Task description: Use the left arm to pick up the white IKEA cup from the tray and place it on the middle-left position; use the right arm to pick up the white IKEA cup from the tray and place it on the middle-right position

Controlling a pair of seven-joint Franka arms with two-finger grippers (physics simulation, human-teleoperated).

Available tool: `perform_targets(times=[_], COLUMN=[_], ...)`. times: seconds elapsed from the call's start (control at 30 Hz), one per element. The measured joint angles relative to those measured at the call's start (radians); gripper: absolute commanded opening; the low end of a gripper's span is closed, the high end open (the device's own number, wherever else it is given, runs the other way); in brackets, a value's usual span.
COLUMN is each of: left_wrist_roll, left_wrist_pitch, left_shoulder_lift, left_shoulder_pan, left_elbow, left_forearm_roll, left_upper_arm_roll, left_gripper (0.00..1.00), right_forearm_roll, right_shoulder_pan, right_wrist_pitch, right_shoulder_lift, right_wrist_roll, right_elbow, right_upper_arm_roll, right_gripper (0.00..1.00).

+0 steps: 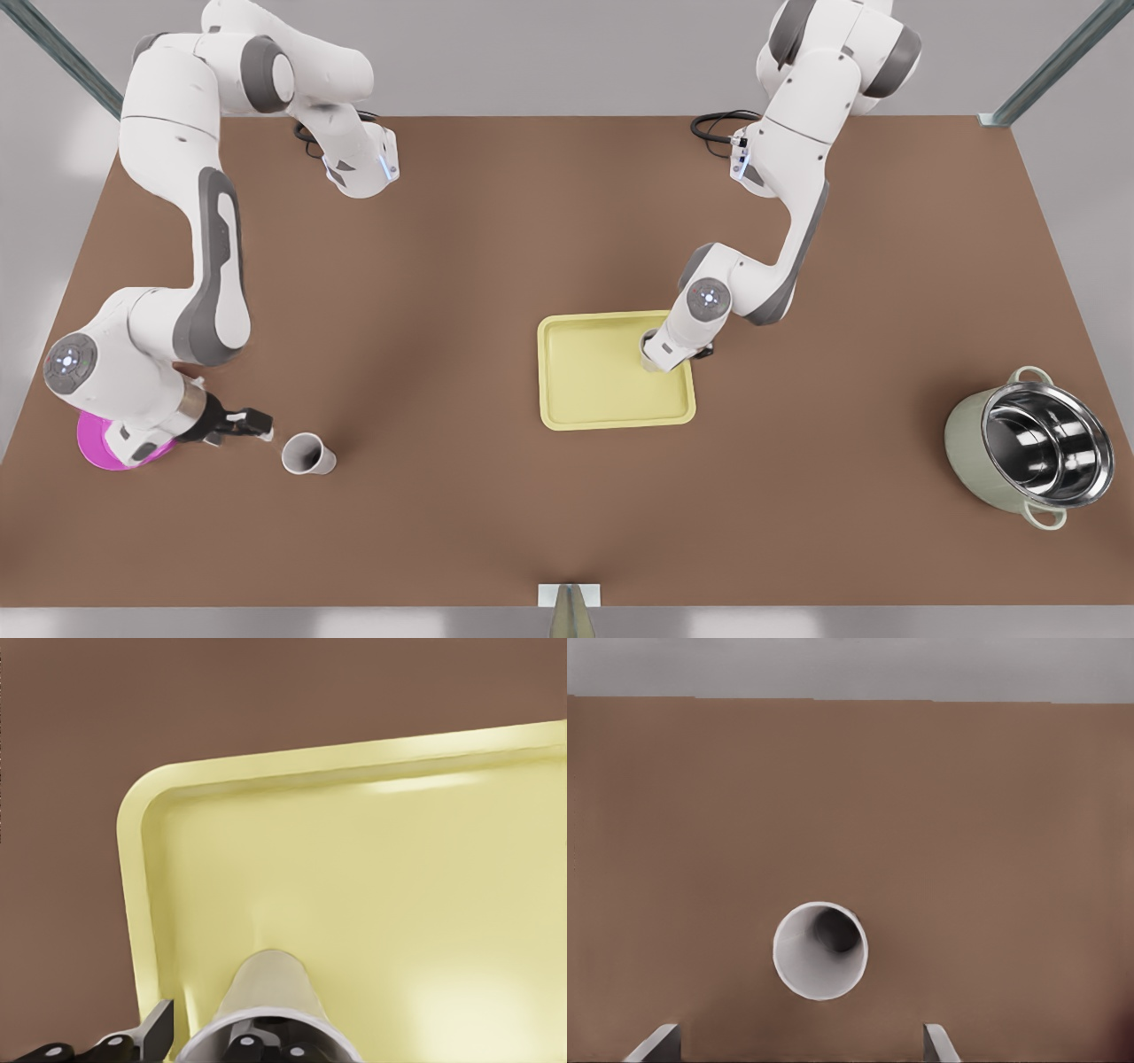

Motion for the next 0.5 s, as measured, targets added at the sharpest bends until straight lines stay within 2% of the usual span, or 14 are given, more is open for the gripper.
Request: perform_targets(times=[0.03,0.1,0.23,0.33,0.5], left_wrist_roll=[-0.003,-0.007,-0.015,-0.022,-0.04], left_wrist_pitch=[0.003,0.006,-0.019,-0.046,-0.08], left_shoulder_lift=[-0.001,-0.002,-0.027,-0.039,-0.043], left_shoulder_pan=[0.0,0.0,0.002,0.007,0.01], left_elbow=[0.001,0.001,0.027,0.035,0.059], left_forearm_roll=[0.0,-0.001,-0.001,0.003,0.011], left_upper_arm_roll=[0.0,0.0,0.003,0.006,0.015], left_gripper=[0.36,0.36,0.36,0.12,0.12], right_forearm_roll=[-0.013,-0.054,-0.093,-0.103,-0.111], right_shoulder_pan=[0.003,0.018,0.022,0.017,0.016], right_wrist_pitch=[-0.042,-0.121,-0.239,-0.303,-0.359], right_shoulder_lift=[-0.056,-0.14,-0.211,-0.221,-0.224], right_wrist_roll=[0.003,0.01,0.03,0.042,0.059], right_elbow=[0.0,0.0,0.01,0.023,0.032], right_upper_arm_roll=[0.002,0.003,-0.011,-0.016,-0.022], right_gripper=[1.0,1.0,1.0,1.0,1.0])
